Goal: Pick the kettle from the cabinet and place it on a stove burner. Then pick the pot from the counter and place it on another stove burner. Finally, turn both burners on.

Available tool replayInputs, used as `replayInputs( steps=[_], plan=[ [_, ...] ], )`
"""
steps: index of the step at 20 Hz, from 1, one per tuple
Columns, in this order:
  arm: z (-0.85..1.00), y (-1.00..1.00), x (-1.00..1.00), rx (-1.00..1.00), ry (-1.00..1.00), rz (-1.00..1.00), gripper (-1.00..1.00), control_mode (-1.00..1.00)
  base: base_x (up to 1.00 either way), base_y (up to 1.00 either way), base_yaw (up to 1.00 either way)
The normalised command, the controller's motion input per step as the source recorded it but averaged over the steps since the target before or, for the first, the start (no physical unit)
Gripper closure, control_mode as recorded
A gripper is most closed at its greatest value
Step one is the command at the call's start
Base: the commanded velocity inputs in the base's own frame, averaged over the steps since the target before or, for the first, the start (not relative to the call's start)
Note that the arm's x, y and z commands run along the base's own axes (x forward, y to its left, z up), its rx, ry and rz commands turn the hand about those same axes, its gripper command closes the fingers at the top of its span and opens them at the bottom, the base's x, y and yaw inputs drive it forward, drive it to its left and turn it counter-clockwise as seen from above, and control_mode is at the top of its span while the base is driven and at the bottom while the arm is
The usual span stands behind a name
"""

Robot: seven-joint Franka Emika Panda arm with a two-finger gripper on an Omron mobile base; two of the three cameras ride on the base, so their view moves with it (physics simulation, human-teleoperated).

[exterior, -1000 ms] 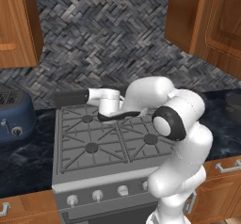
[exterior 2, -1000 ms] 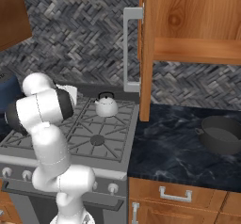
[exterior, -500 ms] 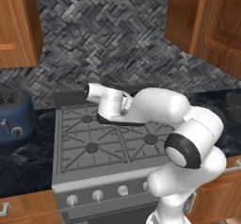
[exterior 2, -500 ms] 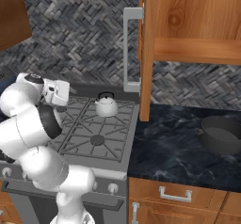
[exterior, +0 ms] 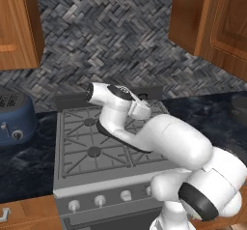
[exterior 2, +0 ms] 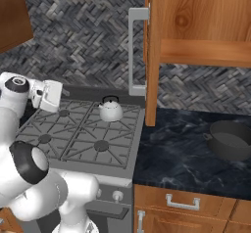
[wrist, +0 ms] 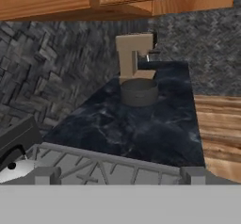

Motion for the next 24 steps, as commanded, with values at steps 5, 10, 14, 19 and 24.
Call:
replayInputs(
  steps=[5,10,14,19,24],
  plan=[
    [0.40,0.00,-0.64,0.09,-0.01,0.00,-1.00,-1.00,0.00,0.00,0.00],
    [0.41,0.00,-0.60,0.16,-0.01,0.00,-1.00,-1.00,0.00,0.00,0.00],
    [0.50,-0.01,-0.61,0.20,0.00,0.00,-1.00,-1.00,0.00,0.00,0.00],
    [0.45,-0.03,-0.62,0.23,-0.02,0.02,-1.00,-1.00,0.00,0.00,0.00],
    [0.16,-0.21,-0.52,0.33,-0.01,0.08,-1.00,-1.00,0.00,0.00,0.00]
  ],
)
